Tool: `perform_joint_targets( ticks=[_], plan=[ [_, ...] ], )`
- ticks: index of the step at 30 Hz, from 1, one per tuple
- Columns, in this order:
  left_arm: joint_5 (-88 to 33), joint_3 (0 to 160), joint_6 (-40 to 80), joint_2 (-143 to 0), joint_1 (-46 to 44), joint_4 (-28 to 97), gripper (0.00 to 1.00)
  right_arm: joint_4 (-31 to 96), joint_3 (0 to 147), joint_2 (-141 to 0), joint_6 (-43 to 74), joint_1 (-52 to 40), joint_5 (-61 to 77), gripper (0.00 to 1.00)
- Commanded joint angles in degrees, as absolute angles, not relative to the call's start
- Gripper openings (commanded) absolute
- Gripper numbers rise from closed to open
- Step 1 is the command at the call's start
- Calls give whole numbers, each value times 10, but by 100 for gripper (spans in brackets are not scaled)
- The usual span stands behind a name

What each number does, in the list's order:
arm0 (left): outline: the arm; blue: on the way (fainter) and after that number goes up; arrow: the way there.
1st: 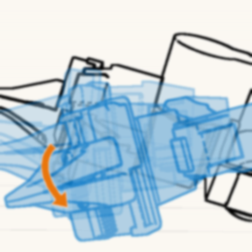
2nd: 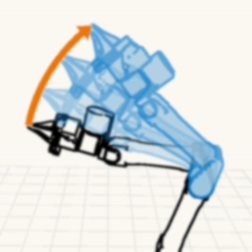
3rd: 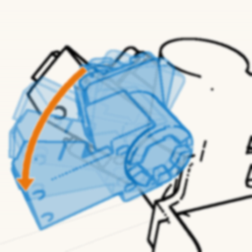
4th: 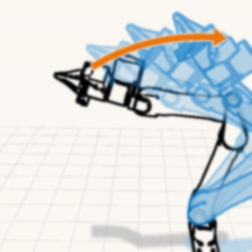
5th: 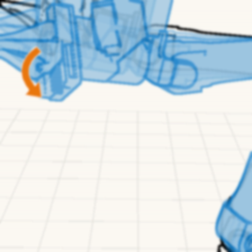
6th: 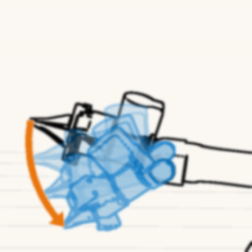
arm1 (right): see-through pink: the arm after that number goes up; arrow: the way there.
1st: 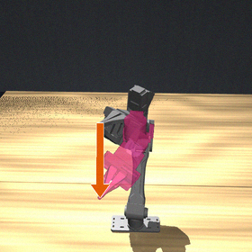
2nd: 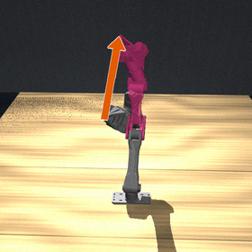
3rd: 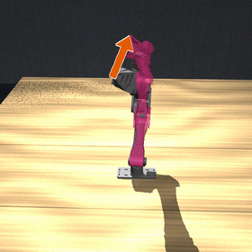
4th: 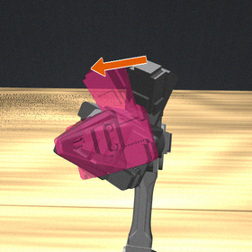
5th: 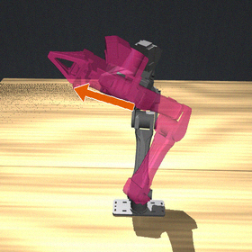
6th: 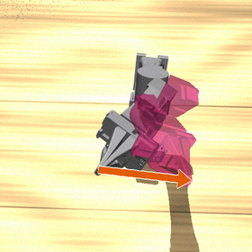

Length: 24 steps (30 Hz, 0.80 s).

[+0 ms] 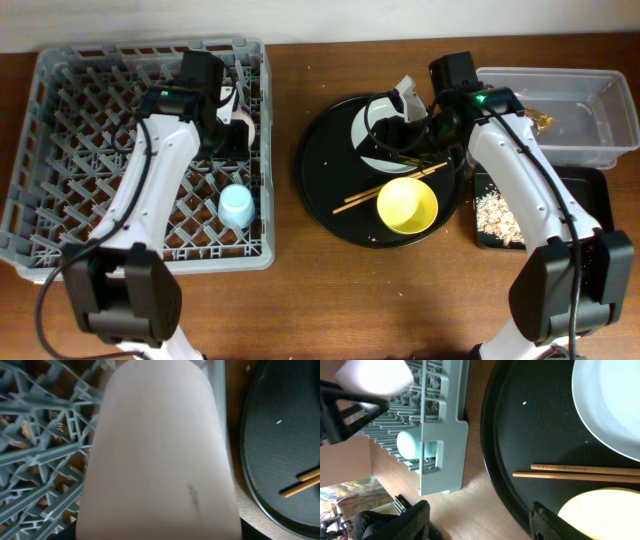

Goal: Sort waste into correct bins and load items into the dishwasher rack
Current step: 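Place the pink cup upside down in the rack with the left gripper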

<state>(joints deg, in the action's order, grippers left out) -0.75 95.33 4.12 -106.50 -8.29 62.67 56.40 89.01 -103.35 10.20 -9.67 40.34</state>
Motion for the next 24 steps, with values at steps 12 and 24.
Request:
perform_joint_targets(
  ticks=[12, 24],
  plan=[
    [9, 980, 47, -1093, -84, 648, 57, 568, 890, -1035, 88, -97, 397, 65],
    [9, 1060, 47, -1096, -85, 791, 58, 573, 890, -1035, 88, -98, 387, 65]
  ],
)
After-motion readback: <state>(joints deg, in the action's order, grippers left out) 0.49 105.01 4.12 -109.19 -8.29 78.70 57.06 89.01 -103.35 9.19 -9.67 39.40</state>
